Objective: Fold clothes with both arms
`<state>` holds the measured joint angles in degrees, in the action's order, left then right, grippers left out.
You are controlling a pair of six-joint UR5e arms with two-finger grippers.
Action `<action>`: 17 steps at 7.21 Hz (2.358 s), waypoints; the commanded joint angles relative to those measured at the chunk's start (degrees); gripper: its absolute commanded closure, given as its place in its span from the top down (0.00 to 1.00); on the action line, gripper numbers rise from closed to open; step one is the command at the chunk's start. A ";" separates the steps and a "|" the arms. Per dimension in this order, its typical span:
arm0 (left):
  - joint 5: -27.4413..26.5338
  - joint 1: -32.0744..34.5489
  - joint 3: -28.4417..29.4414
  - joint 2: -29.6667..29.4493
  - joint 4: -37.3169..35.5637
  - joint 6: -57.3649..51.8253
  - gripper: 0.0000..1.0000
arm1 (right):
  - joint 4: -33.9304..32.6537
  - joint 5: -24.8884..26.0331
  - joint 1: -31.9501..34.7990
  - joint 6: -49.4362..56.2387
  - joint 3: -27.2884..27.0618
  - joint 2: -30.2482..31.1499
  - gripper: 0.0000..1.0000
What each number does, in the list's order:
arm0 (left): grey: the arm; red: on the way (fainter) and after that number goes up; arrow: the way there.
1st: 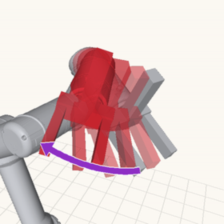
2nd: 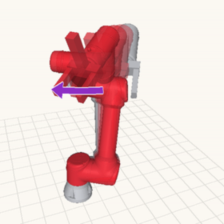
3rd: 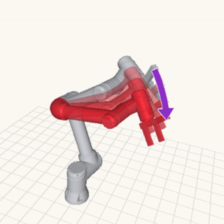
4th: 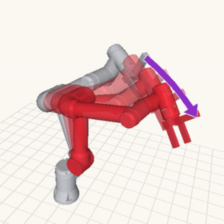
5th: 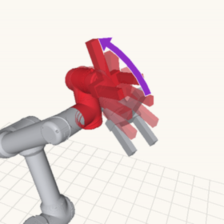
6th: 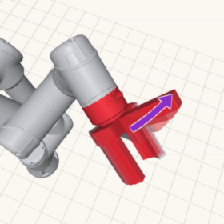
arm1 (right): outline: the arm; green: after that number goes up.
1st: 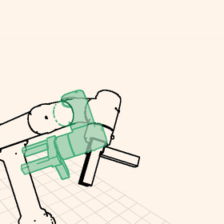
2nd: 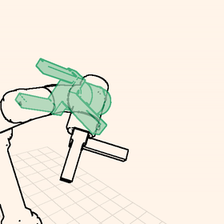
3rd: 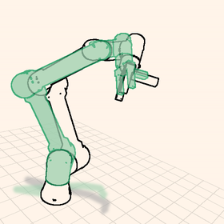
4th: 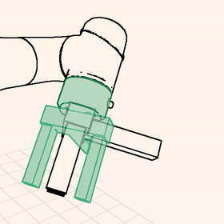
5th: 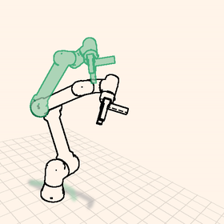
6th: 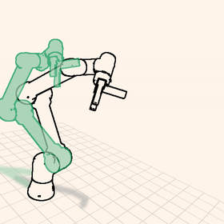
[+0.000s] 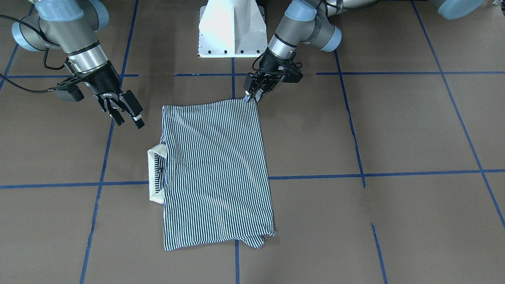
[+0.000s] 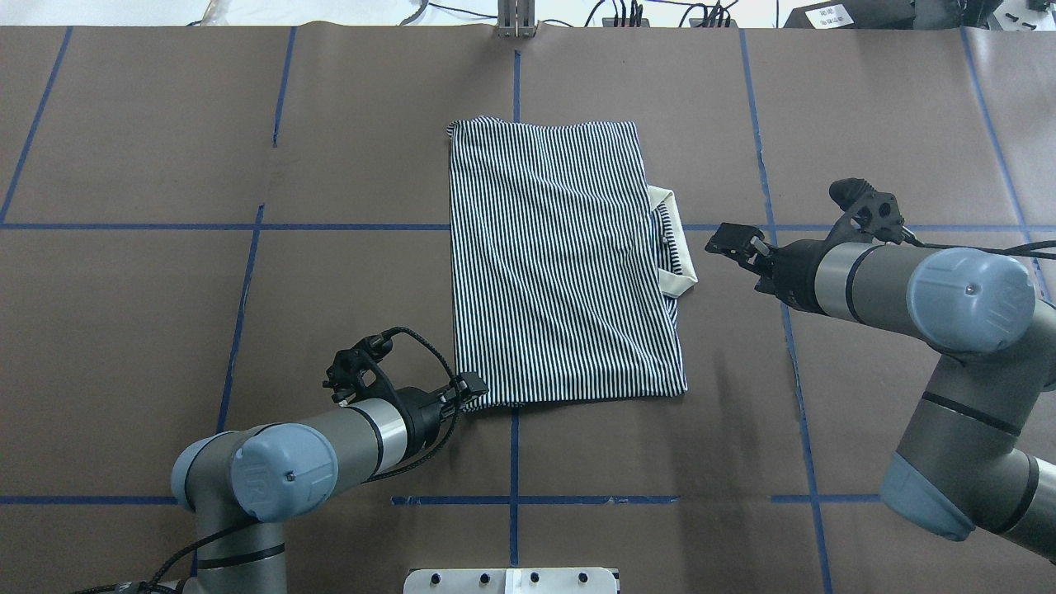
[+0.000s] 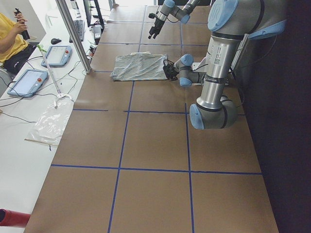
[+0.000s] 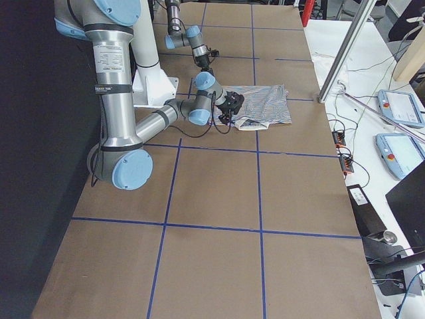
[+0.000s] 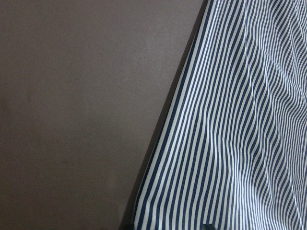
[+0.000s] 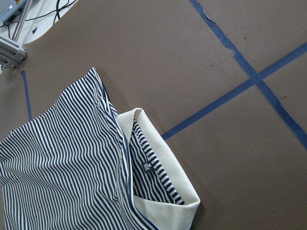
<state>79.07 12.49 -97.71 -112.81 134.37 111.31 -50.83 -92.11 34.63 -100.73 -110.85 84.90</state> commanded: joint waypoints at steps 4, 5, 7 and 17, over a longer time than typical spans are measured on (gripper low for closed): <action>0.20 -0.01 0.06 0.22 -0.16 -1.00 0.61 | 0.03 -0.09 0.08 0.09 -0.07 -0.26 0.99; 0.20 -0.01 0.06 0.13 -0.42 -1.00 0.61 | 0.03 -0.09 0.00 0.09 -0.07 -0.26 0.99; 0.12 -0.01 0.06 0.04 -0.42 -1.00 0.61 | 0.03 -0.09 0.00 0.09 -0.07 -0.35 0.99; 0.03 -0.27 0.85 -0.75 -0.33 -0.74 0.47 | 0.03 -0.09 0.00 0.09 -0.07 -0.17 0.99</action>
<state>79.10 12.28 -96.80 -113.52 134.01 110.49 -50.80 -92.17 34.66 -100.64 -110.92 84.71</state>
